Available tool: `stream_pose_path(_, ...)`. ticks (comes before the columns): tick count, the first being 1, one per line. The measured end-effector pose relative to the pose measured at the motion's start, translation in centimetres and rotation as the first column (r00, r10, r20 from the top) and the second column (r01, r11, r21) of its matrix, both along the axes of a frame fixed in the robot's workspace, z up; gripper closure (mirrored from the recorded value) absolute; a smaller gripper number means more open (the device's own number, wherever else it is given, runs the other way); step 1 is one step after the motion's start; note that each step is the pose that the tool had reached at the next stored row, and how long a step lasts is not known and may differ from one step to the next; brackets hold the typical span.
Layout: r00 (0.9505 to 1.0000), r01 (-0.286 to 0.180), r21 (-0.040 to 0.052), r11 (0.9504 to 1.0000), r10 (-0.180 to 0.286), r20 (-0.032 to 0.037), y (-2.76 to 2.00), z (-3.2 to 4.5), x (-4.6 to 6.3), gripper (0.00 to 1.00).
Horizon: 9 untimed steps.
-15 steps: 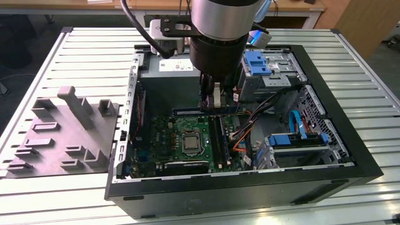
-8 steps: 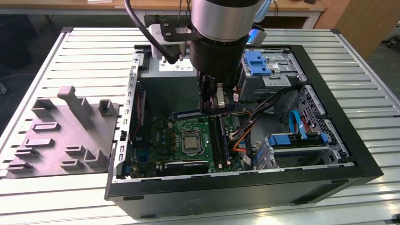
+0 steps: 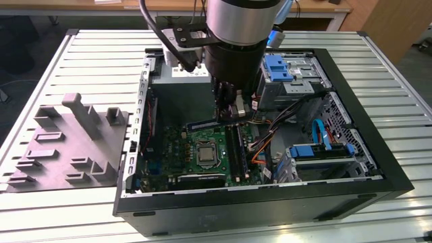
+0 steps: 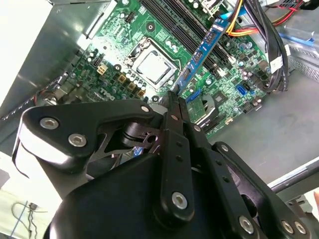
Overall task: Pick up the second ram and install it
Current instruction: 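Insert the second ram into the second slot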
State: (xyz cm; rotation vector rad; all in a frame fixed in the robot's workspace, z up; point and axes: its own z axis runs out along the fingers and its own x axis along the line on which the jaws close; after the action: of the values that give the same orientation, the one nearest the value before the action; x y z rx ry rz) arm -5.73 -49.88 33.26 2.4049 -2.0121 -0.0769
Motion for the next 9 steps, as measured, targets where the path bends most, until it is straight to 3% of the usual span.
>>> stream_pose_path(5, 0.9959, 0.091, 0.0, 0.9959, -0.091, 0.0, 0.0, -0.09, 0.0, 0.89)
stream_pose_path(9, 0.9865, 0.164, 0.0, 0.9865, -0.164, 0.0, 0.0, -0.17, 0.0, 0.89)
